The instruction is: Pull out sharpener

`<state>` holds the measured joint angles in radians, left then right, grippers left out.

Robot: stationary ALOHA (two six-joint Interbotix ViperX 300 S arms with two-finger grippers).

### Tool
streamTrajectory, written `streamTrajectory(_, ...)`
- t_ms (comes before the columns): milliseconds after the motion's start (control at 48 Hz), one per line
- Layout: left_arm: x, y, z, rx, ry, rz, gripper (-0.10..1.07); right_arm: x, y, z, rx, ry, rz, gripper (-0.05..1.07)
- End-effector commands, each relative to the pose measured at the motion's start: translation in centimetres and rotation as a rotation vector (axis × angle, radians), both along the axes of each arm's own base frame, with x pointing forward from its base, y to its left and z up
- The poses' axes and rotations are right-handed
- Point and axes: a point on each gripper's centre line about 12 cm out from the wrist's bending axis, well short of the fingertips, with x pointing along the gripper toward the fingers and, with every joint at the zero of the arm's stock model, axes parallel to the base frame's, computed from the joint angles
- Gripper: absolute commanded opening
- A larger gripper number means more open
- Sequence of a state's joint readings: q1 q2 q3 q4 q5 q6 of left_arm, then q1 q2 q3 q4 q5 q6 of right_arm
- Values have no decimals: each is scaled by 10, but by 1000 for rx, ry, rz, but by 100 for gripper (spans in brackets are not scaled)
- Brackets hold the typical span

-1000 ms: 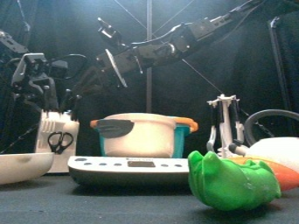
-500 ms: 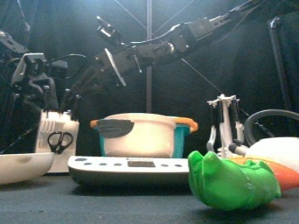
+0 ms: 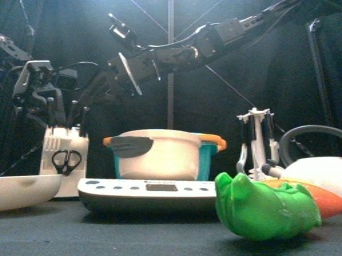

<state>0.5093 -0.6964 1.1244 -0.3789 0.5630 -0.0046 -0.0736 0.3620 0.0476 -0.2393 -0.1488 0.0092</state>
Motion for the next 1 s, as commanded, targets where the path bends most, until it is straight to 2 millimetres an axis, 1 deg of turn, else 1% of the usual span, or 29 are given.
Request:
streamTrajectory(0, -13, -2, -24, -40, 87, 13, 73, -9, 33, 100, 0, -235, 64, 17)
streamTrajectory(500, -14, -3, -26, -43, 92, 12, 73, -14, 33, 109, -8, -247, 66, 17)
streamTrajectory(771, -14, -3, -26, -44, 93, 12, 73, -17, 30, 102, -5, -230, 62, 16)
streamTrajectory(979, -14, -3, -26, -44, 93, 12, 73, -20, 30, 102, -2, -246, 64, 16)
